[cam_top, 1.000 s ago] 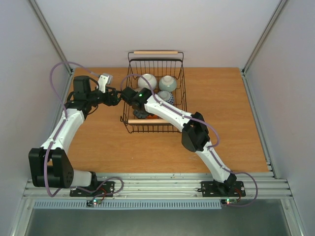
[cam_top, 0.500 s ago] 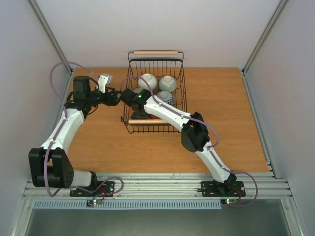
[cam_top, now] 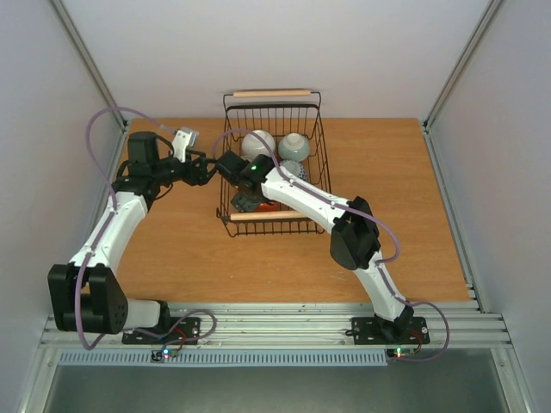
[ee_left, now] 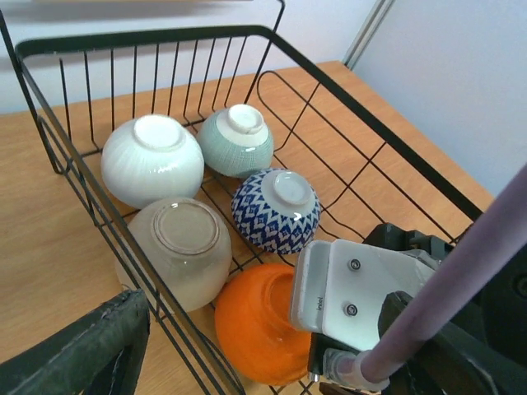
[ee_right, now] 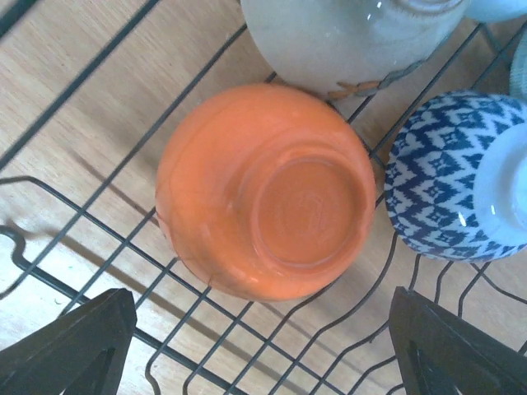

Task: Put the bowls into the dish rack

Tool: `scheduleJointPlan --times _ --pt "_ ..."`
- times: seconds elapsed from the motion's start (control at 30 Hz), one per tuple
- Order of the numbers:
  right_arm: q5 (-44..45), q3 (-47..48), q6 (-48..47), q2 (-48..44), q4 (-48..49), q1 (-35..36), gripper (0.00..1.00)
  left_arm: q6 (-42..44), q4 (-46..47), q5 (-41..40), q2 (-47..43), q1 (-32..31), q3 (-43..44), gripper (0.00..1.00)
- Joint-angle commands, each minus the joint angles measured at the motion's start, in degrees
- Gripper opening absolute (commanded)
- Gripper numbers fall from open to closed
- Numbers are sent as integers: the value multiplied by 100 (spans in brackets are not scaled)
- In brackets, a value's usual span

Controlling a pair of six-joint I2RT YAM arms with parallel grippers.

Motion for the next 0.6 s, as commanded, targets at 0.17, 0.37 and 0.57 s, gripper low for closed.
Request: scheduleJointPlan --times 0.17,0.37,0.57 --pt "353 904 39 -354 111 -179 87 126 18 -196 -294 33 93 76" --pt "613 1092 40 -356 -33 -352 87 166 -4 -205 -302 42 101 76" --pt "357 -224 281 -1612 722 -908 87 160 -3 -289 -275 58 110 76"
